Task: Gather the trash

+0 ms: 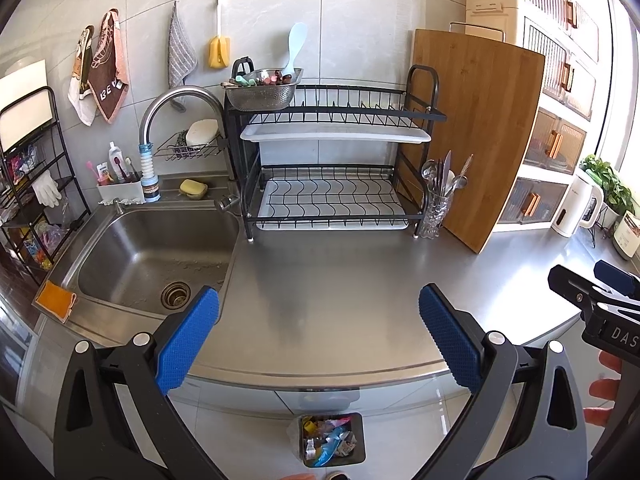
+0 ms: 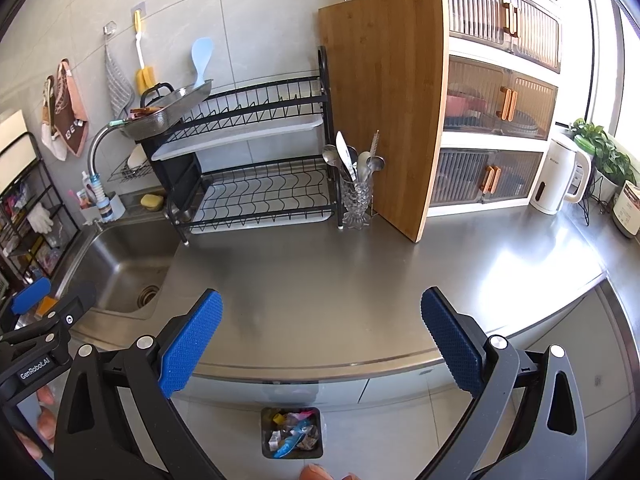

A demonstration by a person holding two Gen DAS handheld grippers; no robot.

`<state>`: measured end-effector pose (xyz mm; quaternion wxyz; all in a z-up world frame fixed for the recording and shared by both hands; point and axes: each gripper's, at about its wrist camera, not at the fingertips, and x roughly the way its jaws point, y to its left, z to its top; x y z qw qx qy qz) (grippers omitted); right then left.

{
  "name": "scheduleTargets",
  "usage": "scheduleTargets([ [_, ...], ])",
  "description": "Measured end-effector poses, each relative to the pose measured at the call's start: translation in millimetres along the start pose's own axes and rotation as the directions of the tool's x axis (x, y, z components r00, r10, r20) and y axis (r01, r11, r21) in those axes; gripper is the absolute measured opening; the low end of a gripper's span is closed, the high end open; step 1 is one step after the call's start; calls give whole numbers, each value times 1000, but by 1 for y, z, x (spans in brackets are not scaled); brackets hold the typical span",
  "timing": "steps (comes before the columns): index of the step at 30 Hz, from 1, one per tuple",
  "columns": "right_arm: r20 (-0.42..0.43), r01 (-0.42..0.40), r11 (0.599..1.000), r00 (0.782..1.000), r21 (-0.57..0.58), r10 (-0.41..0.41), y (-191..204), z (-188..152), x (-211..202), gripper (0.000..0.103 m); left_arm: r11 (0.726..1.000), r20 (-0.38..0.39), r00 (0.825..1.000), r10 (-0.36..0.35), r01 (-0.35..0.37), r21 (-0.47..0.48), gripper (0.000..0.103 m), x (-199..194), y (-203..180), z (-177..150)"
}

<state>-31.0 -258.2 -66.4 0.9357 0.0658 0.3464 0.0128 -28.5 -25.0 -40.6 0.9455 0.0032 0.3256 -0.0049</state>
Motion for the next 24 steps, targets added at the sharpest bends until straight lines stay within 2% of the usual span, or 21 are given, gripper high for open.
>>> scheduleTargets([
  [24,-11,6,1000,1000,-23,-7,5,3,3,100,1000,-8,1000,-3,3,-6,95,1,5,2],
])
